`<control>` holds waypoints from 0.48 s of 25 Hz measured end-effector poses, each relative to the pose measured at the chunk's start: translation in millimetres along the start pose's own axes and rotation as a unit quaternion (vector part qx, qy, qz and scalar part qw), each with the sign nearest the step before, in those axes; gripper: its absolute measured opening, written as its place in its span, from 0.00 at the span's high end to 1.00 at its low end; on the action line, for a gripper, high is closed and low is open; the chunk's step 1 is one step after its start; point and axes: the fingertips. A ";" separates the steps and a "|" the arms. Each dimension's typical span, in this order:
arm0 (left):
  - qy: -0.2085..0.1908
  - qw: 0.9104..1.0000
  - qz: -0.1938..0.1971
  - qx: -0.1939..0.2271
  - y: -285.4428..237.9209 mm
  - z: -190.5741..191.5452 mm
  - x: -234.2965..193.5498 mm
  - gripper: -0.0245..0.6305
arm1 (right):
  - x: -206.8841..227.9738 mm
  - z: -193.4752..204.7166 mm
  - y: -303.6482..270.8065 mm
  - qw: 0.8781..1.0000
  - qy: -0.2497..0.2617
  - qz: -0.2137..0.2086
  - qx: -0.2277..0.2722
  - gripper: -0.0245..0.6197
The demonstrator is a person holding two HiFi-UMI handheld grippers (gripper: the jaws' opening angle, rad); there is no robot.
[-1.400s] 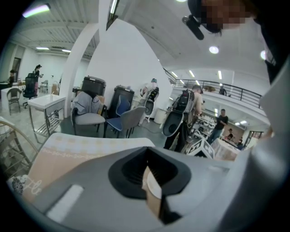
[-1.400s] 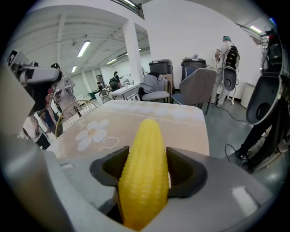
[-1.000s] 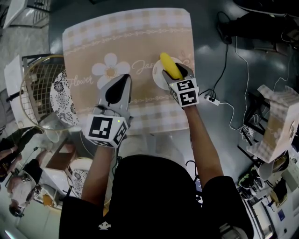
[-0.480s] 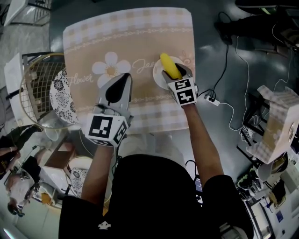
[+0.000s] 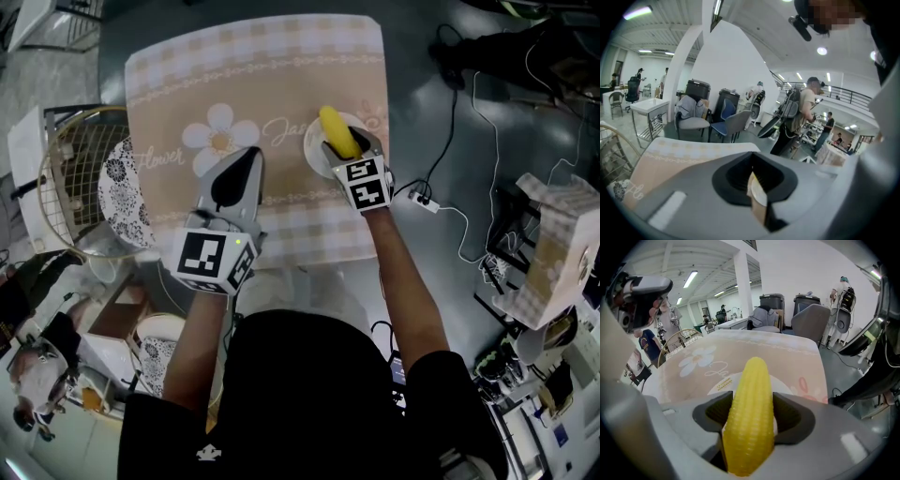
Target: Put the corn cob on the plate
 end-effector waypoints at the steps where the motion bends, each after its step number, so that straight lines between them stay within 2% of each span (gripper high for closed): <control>1: 0.000 1.000 -0.001 0.000 0.5 0.0 1.1 0.95 | -0.6 -1.1 1.5 1.000 -0.002 -0.002 0.004 0.55; 12: -0.004 1.000 -0.005 0.014 8.2 -9.0 18.6 0.95 | -3.4 -33.5 44.1 0.997 -0.008 -0.012 0.072 0.55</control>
Point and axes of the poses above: the fingertips, and each gripper's own axes: y backward along the fingers, x to its right, z out of its underside, and after that the axes turned 8 degrees about x, right-handed
